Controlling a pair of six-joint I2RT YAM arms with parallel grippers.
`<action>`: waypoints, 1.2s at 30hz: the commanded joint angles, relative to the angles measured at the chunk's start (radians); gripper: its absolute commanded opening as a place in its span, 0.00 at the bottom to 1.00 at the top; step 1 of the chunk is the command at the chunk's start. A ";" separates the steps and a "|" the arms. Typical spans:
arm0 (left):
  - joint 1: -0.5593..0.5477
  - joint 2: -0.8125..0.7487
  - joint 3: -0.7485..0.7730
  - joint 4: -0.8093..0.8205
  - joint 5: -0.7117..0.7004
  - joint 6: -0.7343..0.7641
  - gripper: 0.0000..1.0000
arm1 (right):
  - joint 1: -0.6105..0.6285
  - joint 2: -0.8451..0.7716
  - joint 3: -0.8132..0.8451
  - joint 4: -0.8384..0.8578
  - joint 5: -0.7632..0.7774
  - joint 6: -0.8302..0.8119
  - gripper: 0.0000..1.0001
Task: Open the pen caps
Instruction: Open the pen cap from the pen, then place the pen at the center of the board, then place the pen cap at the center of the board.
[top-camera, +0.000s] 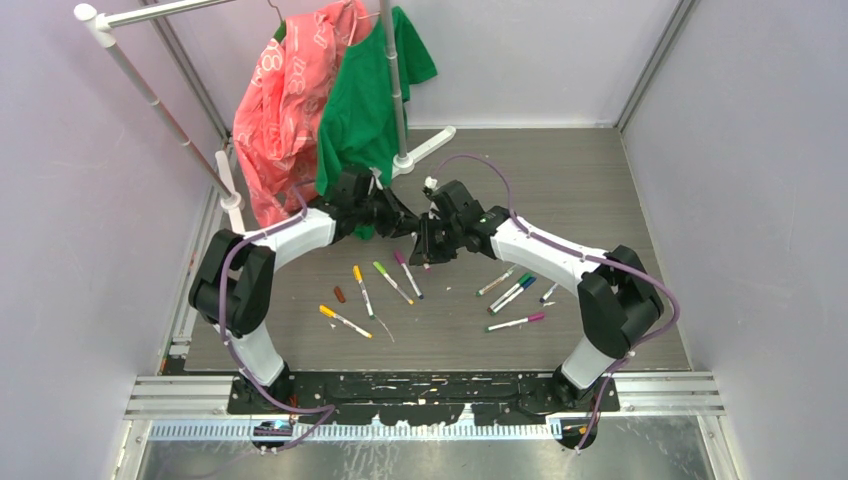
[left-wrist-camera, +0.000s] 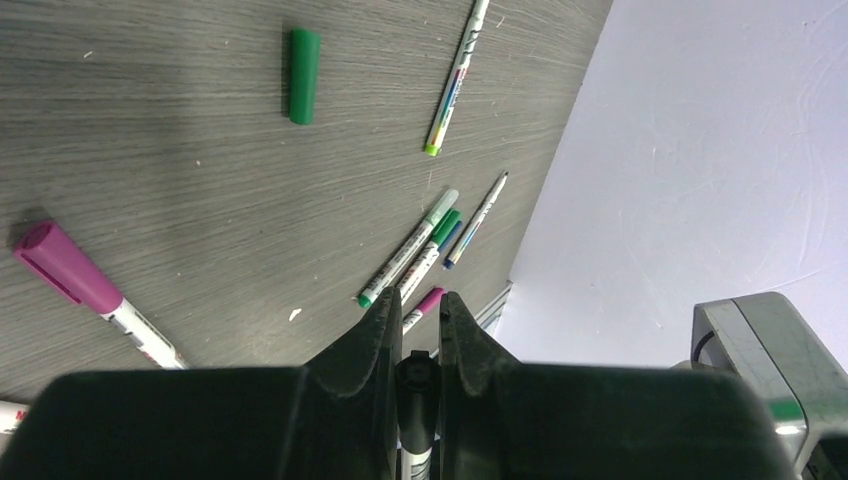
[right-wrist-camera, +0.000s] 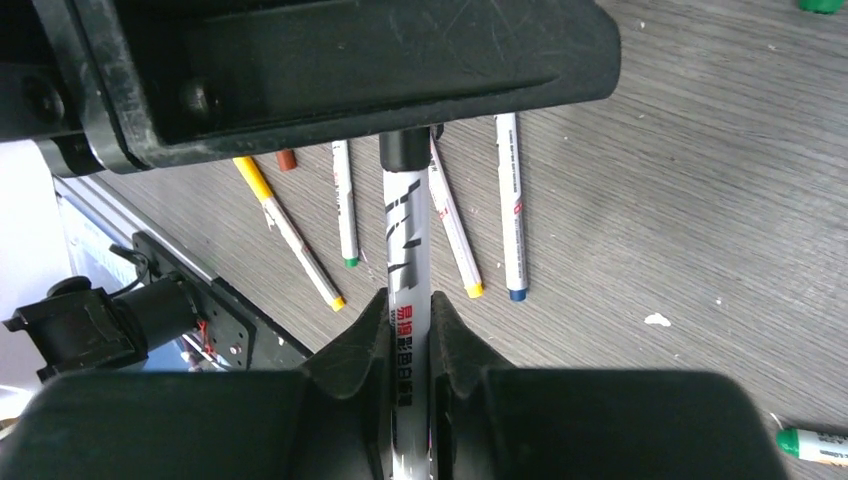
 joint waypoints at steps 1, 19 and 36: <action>-0.004 -0.038 0.044 0.021 -0.054 -0.052 0.00 | 0.002 -0.062 0.008 -0.059 0.067 -0.047 0.01; -0.044 0.210 0.469 -0.345 -0.424 -0.235 0.00 | 0.067 -0.082 -0.076 -0.275 0.589 -0.233 0.01; -0.045 0.283 0.474 -0.088 -0.301 -0.141 0.00 | -0.048 -0.232 -0.186 -0.174 0.385 -0.193 0.01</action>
